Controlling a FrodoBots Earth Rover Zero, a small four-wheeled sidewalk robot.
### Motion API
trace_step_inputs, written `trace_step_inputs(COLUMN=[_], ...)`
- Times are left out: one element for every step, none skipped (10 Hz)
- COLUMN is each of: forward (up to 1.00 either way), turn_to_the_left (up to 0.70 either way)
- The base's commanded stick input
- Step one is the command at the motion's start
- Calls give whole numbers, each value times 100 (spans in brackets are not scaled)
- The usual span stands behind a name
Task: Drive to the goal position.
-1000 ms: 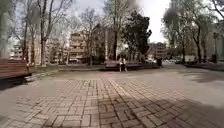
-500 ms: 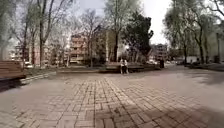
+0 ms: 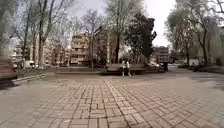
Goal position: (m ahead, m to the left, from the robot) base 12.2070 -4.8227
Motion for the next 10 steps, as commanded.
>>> trace_step_inputs(forward=[100,100,100,100,100,100,100,100,100,100], turn_to_the_left=[-27,-27,-27,-27,-27,-27,-27,-27,-27,-27])
